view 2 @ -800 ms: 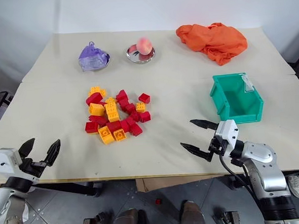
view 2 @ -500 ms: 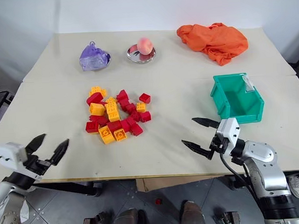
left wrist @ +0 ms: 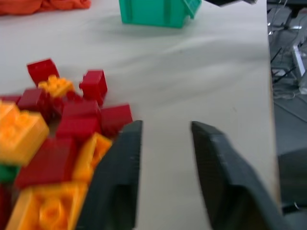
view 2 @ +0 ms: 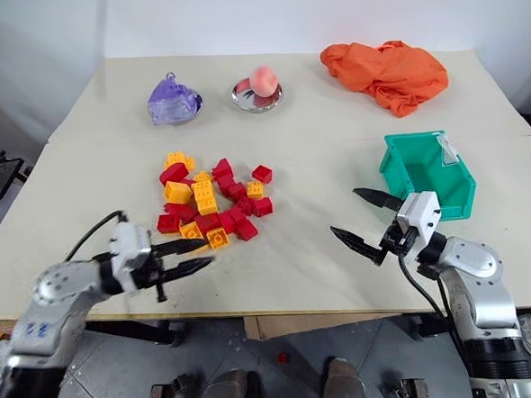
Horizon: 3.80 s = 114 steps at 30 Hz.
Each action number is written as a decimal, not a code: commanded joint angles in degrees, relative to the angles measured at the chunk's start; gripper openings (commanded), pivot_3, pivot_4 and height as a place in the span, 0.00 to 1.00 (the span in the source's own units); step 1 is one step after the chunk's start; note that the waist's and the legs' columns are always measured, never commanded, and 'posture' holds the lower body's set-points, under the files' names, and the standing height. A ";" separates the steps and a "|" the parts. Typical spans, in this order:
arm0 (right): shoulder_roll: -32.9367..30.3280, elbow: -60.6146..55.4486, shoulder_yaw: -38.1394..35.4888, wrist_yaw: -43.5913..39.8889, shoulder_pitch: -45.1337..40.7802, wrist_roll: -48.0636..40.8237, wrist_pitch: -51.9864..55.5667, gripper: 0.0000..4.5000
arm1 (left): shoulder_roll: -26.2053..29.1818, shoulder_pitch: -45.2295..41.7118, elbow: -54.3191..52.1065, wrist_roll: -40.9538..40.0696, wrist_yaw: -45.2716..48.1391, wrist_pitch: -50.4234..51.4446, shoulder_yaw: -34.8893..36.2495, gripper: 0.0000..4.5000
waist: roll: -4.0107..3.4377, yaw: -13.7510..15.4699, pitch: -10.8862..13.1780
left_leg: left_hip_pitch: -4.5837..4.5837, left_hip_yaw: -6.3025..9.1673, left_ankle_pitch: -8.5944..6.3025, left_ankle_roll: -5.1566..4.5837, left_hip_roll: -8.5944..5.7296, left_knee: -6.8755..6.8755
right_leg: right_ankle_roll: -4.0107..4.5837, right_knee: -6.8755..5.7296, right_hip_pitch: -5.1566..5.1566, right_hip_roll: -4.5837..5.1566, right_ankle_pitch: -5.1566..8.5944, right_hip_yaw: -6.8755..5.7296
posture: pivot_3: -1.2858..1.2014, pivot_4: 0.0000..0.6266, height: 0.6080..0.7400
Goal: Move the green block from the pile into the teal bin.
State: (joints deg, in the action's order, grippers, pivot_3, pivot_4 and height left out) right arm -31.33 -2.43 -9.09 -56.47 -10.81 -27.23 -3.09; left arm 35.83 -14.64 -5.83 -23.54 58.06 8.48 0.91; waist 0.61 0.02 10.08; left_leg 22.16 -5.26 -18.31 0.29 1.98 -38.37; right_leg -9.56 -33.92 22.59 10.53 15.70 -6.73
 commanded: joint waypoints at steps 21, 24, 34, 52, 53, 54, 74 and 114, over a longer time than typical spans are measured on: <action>4.32 -6.06 4.79 4.22 -0.95 1.18 0.69 1.00 | -3.80 -18.48 27.02 8.60 -8.21 -8.02 2.81 0.01 | 0.02 -0.18 0.01 | 0.02 -0.01 0.00 0.00 -0.01 -0.01 | -0.03 0.02 0.00 -0.02 -0.01 -0.01 | 0.52 0.24 1.00; 4.54 -6.29 5.44 4.08 -1.39 1.17 0.96 1.00 | -0.99 -13.53 20.47 6.37 -1.20 -6.85 2.36 0.01 | 0.02 -0.23 0.01 | 0.02 0.00 0.00 0.00 0.00 -0.04 | -0.03 0.00 0.00 -0.02 -0.01 -0.01 | 0.52 0.24 1.00; 5.09 -5.35 7.14 2.88 -3.72 0.90 1.54 1.00 | 7.18 0.29 14.92 -0.31 0.07 -0.68 15.85 0.04 | 0.00 -0.45 0.02 | 0.01 0.01 0.00 0.00 0.03 0.01 | -0.03 -0.01 0.04 -0.02 -0.01 0.01 | 0.52 0.24 1.00; -0.69 -2.22 4.27 -3.02 -1.96 0.31 1.39 1.00 | 8.12 -2.44 7.26 1.74 -2.16 3.26 12.53 0.96 | 0.00 1.06 0.03 | 0.01 -0.01 -0.01 -0.01 0.01 0.01 | -0.02 -0.02 0.03 0.00 -0.01 0.01 | 0.52 0.24 1.00; -1.25 -2.19 3.94 -3.36 -1.69 0.17 1.48 1.00 | 7.82 -5.83 8.80 3.25 -2.20 3.23 10.13 0.96 | 0.00 1.12 0.02 | 0.02 0.00 0.00 -0.01 0.00 -0.04 | -0.02 -0.07 0.02 -0.01 -0.01 -0.01 | 0.52 0.24 1.00; -2.09 -2.31 3.61 -3.94 -1.39 -0.05 1.75 1.00 | 7.40 -10.64 12.03 6.20 -2.38 2.62 6.80 0.96 | 0.00 1.10 0.02 | 0.01 -0.01 0.00 0.00 0.01 -0.07 | -0.02 -0.07 0.02 -0.02 -0.01 0.00 | 0.52 0.24 1.00; -1.53 -13.01 -0.46 4.59 1.83 -4.94 10.22 1.00 | 1.18 -40.70 48.12 26.18 4.87 -4.97 -13.33 0.83 | 0.05 0.05 0.04 | 0.03 -0.09 0.00 -0.01 -0.01 0.01 | -0.03 0.02 0.04 -0.04 -0.01 -0.01 | 0.52 0.24 1.00; -2.15 -27.25 -10.02 19.86 21.15 -2.10 17.15 1.00 | -25.42 -49.28 58.38 15.99 12.97 -21.51 -4.66 0.99 | 0.13 0.87 0.09 | 0.31 -0.03 -0.21 -0.32 0.00 -0.63 | -0.18 0.00 0.07 0.00 -0.11 0.00 | 0.52 0.24 1.00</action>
State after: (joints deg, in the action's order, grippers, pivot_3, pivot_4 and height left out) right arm -32.59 -28.66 -18.46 -37.33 10.83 -28.30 12.42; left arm 9.14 -64.82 56.80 -4.46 68.83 -12.65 -6.00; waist 0.74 0.89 10.17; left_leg 22.47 -5.29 -18.52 -0.04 1.98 -39.00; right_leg -9.74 -33.93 22.67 10.53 15.60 -6.73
